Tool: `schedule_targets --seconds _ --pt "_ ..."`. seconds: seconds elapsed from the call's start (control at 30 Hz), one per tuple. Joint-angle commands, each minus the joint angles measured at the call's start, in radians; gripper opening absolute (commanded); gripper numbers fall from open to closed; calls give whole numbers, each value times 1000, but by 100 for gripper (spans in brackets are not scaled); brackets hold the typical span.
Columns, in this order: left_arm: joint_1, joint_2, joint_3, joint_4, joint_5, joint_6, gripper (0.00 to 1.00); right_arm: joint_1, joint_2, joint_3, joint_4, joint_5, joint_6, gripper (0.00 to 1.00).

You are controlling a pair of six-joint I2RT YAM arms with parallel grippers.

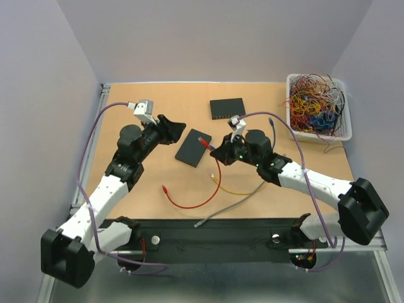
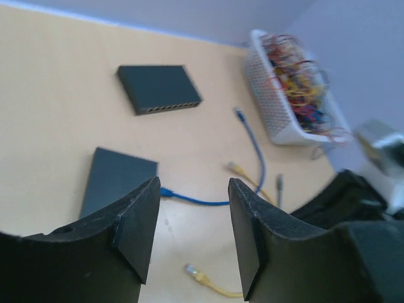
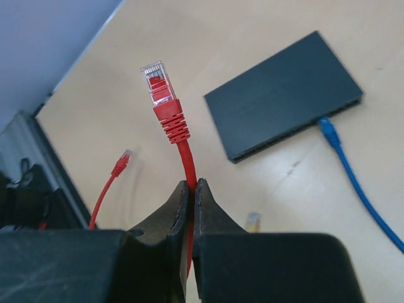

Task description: Insert the plug into the switch port

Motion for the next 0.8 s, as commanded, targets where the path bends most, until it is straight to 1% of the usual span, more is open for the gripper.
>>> schedule_targets --seconds 0.0,0.03,0.13,0.17,0.37,0.43,0.6,0.77 --pt "-6 -145 -35 263 192 -26 59 -1 -18 48 147 -270 67 1" --pt "-8 -167 -43 277 221 -29 60 -2 -21 50 168 -334 84 0" --pt "-6 -231 -58 318 266 -32 62 -2 -24 71 243 -428 151 0" --pt "-6 -244 -65 324 290 -32 62 -2 -25 76 263 -486 170 1" --pt "-6 -310 -91 370 376 -46 62 -2 -2 123 417 -660 313 1" --pt "-6 -339 -109 393 393 -54 62 -2 13 132 461 -689 357 0" --pt "-6 -400 -134 418 396 -71 62 -2 11 137 490 -714 379 0" --pt "-6 -411 -146 432 416 -87 62 -1 25 137 526 -729 411 0"
